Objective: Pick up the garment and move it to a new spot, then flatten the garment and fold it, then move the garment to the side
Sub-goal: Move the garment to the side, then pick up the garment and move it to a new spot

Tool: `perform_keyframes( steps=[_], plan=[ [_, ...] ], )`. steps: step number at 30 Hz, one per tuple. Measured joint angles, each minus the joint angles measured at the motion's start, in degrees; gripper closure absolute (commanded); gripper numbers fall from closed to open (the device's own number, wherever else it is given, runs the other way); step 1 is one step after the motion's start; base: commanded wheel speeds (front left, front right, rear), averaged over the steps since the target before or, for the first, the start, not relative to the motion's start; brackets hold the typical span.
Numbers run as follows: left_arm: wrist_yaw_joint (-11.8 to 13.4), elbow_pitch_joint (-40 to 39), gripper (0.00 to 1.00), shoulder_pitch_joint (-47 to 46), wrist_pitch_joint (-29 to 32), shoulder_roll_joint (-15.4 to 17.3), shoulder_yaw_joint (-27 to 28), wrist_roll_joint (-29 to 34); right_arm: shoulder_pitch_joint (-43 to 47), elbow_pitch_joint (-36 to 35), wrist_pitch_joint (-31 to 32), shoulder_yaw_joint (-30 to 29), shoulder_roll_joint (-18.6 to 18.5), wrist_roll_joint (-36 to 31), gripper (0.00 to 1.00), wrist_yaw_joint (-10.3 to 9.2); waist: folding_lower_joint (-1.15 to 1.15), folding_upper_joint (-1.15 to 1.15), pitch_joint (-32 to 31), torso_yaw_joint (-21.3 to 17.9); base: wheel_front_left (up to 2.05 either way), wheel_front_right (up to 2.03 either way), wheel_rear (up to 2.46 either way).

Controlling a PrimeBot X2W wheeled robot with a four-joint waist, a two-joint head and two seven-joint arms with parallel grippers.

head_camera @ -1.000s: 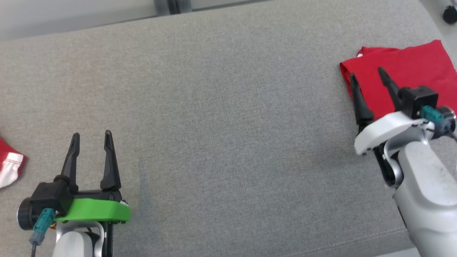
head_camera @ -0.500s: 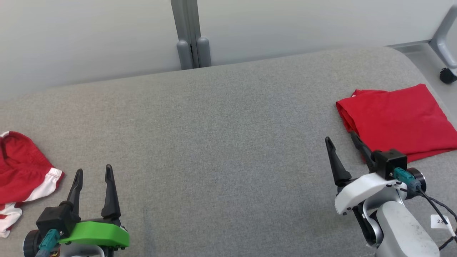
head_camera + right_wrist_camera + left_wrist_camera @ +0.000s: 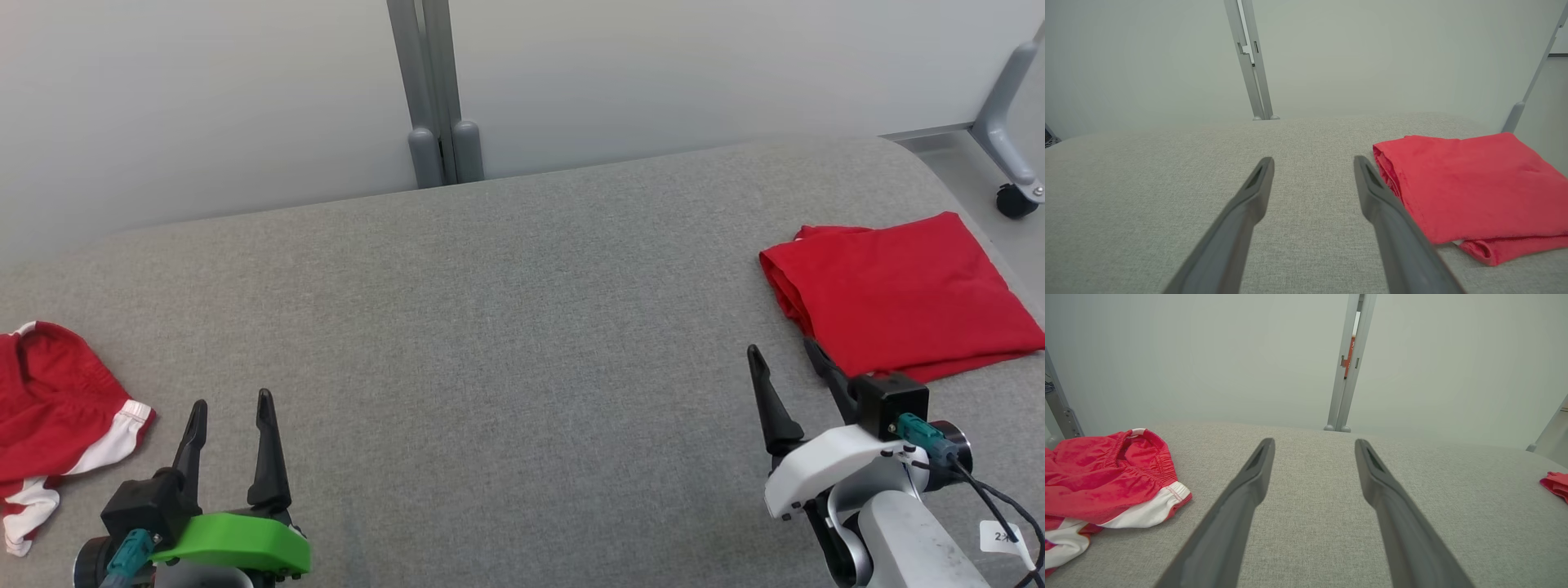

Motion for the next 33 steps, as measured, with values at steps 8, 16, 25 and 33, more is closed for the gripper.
perform_keyframes(
  steps=[8, 16, 25, 33],
  plan=[
    [0.21, -0.29, 0.00, 0.36, 0.00, -0.01, -0.12, -0.21, 0.43, -0.01, -0.16, -0.77, 0.52, -0.02, 0.00, 0.00, 0.00, 0.00, 0.47, 0.37, 0.00, 0.00, 0.00],
    [0.21, -0.45, 0.00, 0.36, 0.00, -0.01, -0.40, -0.62, 0.94, 0.42, -0.15, -0.23, 1.19, -0.32, 0.00, 0.00, 0.00, 0.00, 0.51, 1.41, 0.00, 0.00, 0.00],
    [0.23, -1.04, 0.00, 0.38, 0.00, -0.08, -0.42, -0.25, 2.04, 0.00, -0.25, -0.53, 0.69, -0.88, 0.00, 0.00, 0.00, 0.00, 0.00, 5.85, 0.00, 0.00, 0.00],
    [0.20, -1.91, 0.00, 0.73, 0.00, -0.09, 0.52, 0.77, 2.03, -1.44, -0.42, 0.03, 1.29, -1.52, 0.00, 0.00, 0.00, 0.00, -0.50, 13.02, 0.00, 0.00, 0.00]
  ],
)
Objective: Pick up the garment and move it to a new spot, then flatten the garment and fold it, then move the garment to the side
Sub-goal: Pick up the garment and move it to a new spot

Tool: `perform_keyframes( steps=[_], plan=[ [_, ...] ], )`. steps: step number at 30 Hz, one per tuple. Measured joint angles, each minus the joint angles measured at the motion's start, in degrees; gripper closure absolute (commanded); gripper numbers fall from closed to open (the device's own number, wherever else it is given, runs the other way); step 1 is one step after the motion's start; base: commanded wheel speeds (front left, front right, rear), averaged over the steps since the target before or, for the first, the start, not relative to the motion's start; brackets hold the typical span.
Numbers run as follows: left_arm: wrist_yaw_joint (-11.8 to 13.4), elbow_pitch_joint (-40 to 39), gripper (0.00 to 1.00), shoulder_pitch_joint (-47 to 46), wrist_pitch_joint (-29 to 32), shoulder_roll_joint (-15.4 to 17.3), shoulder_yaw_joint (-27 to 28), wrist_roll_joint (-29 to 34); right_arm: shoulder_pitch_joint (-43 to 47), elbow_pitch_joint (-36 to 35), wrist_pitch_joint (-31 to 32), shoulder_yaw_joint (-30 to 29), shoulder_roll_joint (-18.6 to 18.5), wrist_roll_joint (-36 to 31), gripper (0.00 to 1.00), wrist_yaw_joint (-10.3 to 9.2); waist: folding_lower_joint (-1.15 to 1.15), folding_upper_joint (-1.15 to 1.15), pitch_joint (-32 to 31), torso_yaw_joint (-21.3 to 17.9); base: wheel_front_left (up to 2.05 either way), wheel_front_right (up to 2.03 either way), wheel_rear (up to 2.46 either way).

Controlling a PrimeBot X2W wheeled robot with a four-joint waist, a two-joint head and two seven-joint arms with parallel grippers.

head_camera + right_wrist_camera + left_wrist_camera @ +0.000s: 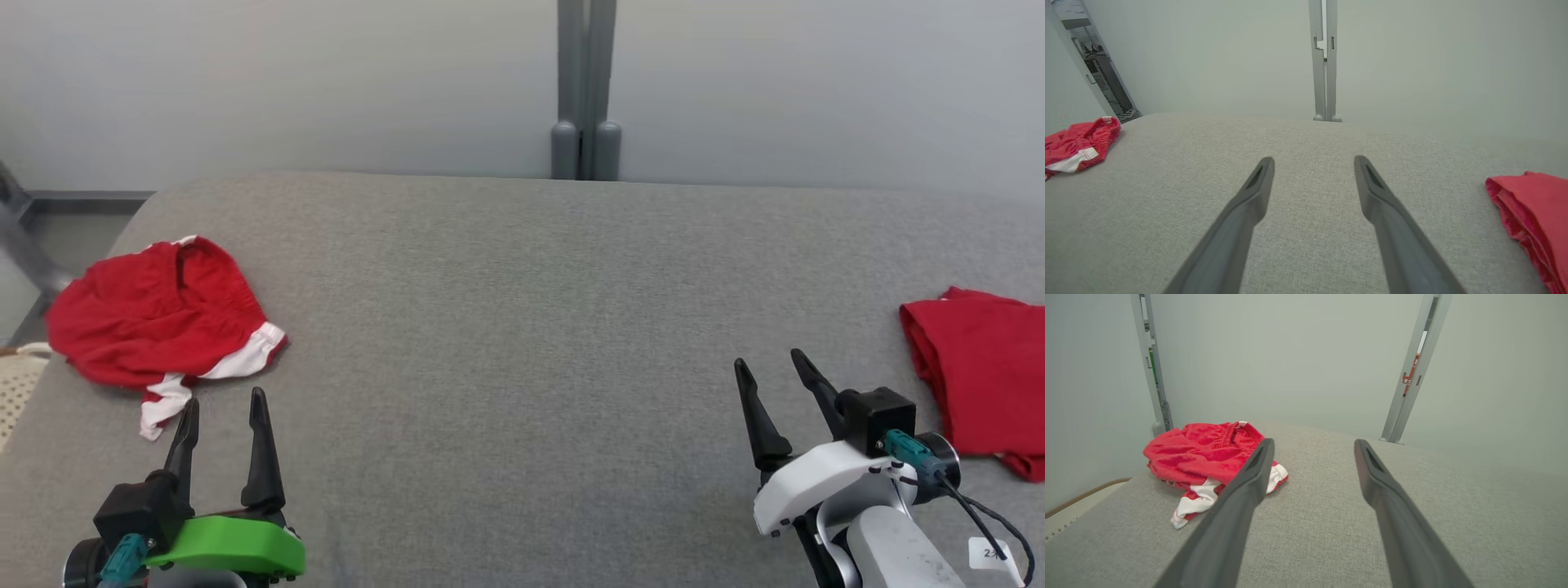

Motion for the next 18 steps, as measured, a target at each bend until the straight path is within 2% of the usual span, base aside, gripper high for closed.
perform_keyframes(
  steps=[10, 18],
  plan=[
    [-0.32, -0.41, 0.00, 1.27, 0.00, 0.01, 2.11, 0.83, 0.26, -1.91, 0.13, 1.56, 1.43, 0.26, 0.00, 0.00, 0.00, 0.00, -0.76, 10.10, 0.00, 0.00, 0.00],
    [-0.49, 0.60, 0.00, 1.36, 0.00, 0.02, 4.46, 1.77, 0.71, -1.98, 3.65, 1.34, 2.26, 0.81, 0.00, 0.00, 0.00, 0.00, -1.53, 16.56, 0.00, 0.00, 0.00]
  ],
)
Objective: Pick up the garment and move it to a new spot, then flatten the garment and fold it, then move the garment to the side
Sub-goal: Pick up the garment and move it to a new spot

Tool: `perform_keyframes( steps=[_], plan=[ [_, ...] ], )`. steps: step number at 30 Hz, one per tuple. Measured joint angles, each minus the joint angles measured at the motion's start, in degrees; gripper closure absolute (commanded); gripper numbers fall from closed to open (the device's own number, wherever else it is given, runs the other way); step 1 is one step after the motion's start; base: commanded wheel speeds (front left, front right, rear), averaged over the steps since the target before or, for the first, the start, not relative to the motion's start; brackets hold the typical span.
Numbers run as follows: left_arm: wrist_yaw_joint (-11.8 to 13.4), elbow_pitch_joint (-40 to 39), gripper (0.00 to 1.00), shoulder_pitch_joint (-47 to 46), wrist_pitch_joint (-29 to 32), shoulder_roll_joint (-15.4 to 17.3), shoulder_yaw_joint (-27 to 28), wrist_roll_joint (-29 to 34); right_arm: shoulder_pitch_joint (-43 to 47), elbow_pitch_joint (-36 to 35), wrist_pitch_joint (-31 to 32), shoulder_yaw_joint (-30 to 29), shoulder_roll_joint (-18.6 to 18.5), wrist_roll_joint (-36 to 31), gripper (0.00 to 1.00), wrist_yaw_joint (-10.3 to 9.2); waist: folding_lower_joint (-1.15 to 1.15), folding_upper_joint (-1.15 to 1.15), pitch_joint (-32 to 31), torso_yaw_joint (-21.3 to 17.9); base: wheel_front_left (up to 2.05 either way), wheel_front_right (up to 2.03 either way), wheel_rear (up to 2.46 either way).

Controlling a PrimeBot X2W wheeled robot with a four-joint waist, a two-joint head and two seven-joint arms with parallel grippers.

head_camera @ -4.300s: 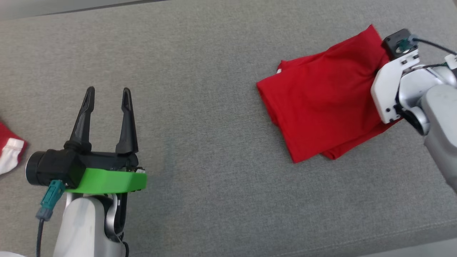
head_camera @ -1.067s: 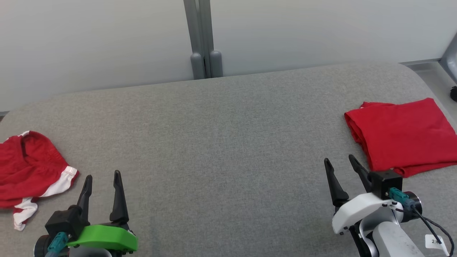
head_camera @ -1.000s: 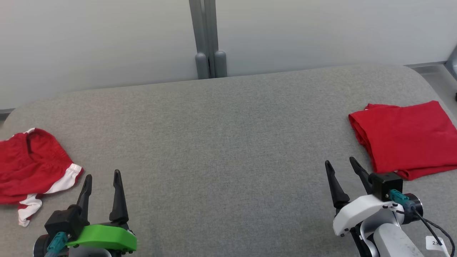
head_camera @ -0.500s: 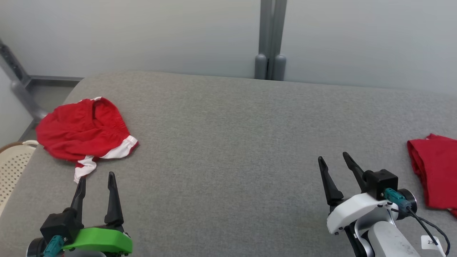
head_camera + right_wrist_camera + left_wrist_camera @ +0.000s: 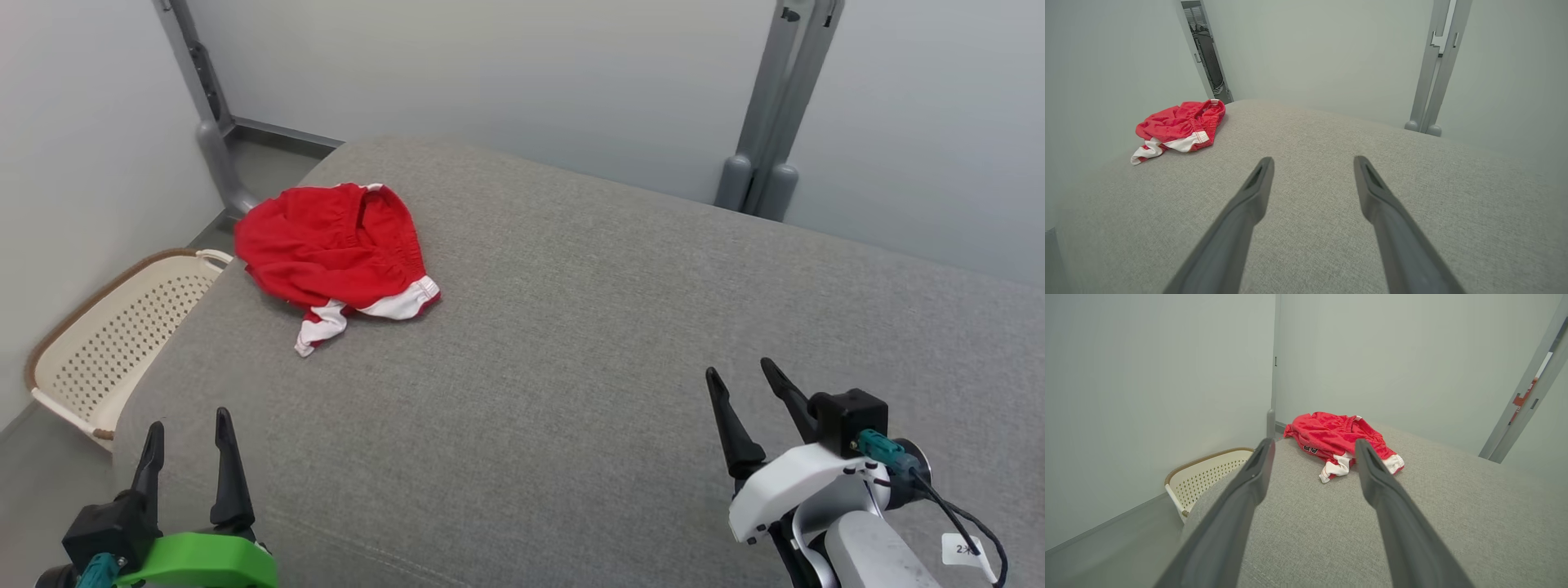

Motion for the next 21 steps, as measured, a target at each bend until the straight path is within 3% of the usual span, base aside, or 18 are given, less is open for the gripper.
perform_keyframes(
  steps=[7, 21],
  plan=[
    [-0.36, 0.01, 0.00, -0.01, 0.00, 0.03, 0.68, 0.46, 0.20, -0.47, 0.42, 0.25, 0.56, -0.01, 0.00, 0.00, 0.00, 0.00, -0.47, 2.46, 0.00, 0.00, 0.00],
    [-0.43, 1.37, 0.00, -0.74, 0.00, 0.03, 0.15, -0.44, 0.47, -3.48, 1.44, 1.11, 0.33, -0.82, 0.00, 0.00, 0.00, 0.00, 1.07, 1.92, 0.00, 0.00, 0.00]
  ],
)
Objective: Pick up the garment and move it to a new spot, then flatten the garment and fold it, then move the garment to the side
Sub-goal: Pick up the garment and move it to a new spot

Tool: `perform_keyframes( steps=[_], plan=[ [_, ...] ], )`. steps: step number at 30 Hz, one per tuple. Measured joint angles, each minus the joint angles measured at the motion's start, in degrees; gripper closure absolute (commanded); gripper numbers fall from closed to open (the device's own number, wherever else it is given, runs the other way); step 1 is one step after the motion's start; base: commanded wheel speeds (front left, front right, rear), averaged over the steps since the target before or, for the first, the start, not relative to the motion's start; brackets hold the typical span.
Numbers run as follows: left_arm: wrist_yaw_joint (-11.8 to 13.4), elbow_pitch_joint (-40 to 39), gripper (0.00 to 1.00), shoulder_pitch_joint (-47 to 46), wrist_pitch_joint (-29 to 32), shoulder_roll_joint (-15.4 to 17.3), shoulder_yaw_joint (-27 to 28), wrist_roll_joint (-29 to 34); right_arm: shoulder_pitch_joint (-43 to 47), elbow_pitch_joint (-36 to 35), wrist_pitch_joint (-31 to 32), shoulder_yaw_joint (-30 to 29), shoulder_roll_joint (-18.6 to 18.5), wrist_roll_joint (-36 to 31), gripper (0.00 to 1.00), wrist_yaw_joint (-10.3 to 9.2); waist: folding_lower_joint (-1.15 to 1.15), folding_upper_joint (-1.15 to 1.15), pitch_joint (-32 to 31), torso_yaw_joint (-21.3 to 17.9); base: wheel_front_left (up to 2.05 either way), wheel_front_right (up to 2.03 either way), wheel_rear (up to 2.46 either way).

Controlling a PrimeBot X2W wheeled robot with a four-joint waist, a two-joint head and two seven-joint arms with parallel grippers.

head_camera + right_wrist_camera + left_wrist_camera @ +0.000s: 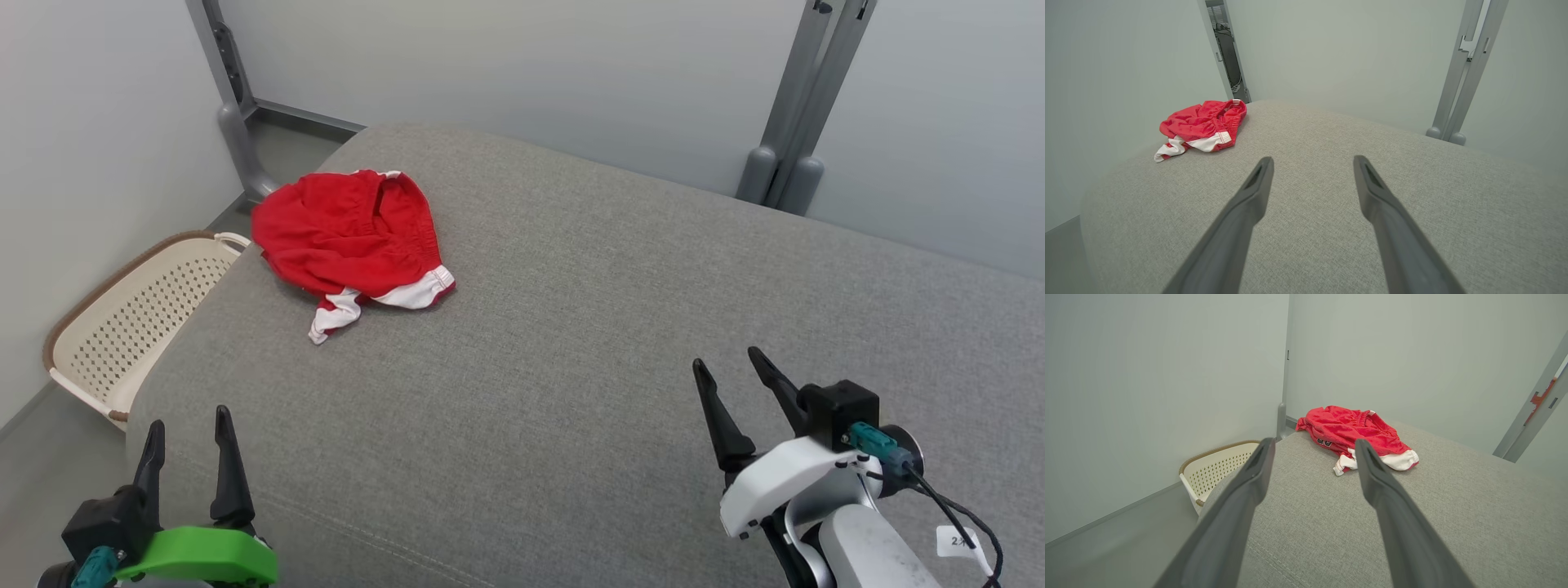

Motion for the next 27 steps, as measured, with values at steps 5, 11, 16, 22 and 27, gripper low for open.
perform_keyframes(
  steps=[5, 11, 16, 22, 27],
  plan=[
    [1.32, 4.79, 0.00, -5.02, 0.00, 0.02, -1.12, -3.48, -1.86, -2.43, 1.75, 1.60, -1.57, -0.46, 0.00, 0.00, 0.00, 0.00, 2.56, -1.17, 0.00, 0.00, 0.00],
    [2.69, 17.31, 0.00, -17.08, 2.47, 0.14, -0.87, -8.51, -5.22, -7.87, 4.87, 5.60, -4.04, -0.89, 0.00, 0.00, 0.00, 0.00, 6.86, -4.21, 0.00, 0.00, 0.00],
    [4.10, 25.42, 0.00, -28.13, 4.63, 2.13, 1.19, -10.40, -7.40, -13.24, 7.08, 8.15, -6.23, -0.65, 0.00, -0.01, 0.00, 0.00, 11.26, -7.45, 0.00, 0.00, 0.00],
    [6.59, 34.16, 0.00, -39.07, 8.93, 6.66, 4.82, -13.69, -12.27, -18.52, 8.29, 11.60, -7.75, -0.59, 0.00, 0.00, 0.01, 0.00, 17.88, -11.63, 0.00, 0.00, 0.00],
    [9.88, 39.65, 0.00, -43.65, 13.35, 10.15, 8.22, -16.52, -14.00, -20.35, 7.90, 12.18, -7.75, -0.54, 0.00, 0.00, 0.01, 0.00, 23.40, -15.58, 0.00, 0.00, 0.00]
  ],
)
